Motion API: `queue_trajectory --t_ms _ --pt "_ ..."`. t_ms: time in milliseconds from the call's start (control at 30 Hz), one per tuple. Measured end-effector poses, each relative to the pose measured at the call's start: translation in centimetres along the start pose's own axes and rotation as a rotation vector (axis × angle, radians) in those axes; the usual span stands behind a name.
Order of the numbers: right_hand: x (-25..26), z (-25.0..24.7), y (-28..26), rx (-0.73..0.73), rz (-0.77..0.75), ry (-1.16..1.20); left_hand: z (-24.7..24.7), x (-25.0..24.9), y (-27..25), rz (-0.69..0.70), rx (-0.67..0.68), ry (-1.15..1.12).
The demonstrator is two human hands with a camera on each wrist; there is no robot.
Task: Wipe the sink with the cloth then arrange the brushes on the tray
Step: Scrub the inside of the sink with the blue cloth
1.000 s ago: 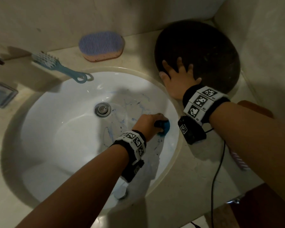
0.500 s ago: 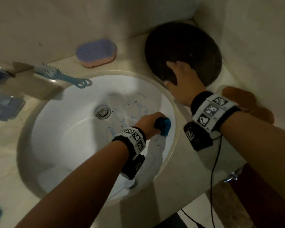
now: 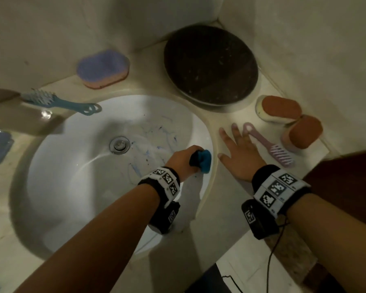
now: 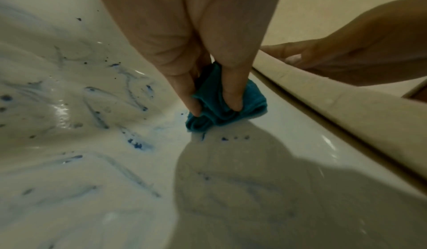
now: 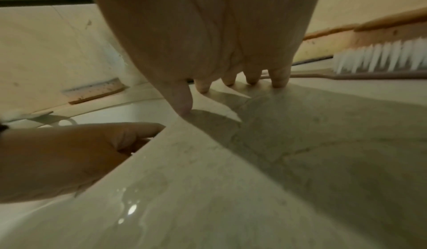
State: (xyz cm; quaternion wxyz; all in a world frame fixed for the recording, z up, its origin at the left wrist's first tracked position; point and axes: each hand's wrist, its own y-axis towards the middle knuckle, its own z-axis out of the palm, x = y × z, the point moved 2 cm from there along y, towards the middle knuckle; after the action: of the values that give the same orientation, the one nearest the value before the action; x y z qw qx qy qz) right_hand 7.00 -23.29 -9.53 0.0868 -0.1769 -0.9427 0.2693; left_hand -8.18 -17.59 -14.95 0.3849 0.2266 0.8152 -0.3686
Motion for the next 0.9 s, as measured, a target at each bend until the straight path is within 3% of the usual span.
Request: queue_trajectory --t_ms 133,367,567,767,900 --pt "-0.2 0.0 0.2 0.01 0.003 0.0 -0.4 -0.2 0.8 -0.04 -0.051 -0.045" --pt "0.1 0.1 0.0 -0.003 0.013 0.02 -0.2 -0.5 -0.9 -0.053 0.085 0.073" --pt "0.6 0.5 -1.3 -0.016 0.109 0.13 -0.5 -0.9 -0.7 -0.064 0.025 0.107" --pt "0.7 0.9 -1.1 -0.058 0.115 0.148 -0.3 -0.1 -2.1 -0.038 0.144 0.186" --pt "0.1 1.3 -1.8 -0.078 0.094 0.151 -0.4 0.0 -1.7 -0.077 0.075 0.206"
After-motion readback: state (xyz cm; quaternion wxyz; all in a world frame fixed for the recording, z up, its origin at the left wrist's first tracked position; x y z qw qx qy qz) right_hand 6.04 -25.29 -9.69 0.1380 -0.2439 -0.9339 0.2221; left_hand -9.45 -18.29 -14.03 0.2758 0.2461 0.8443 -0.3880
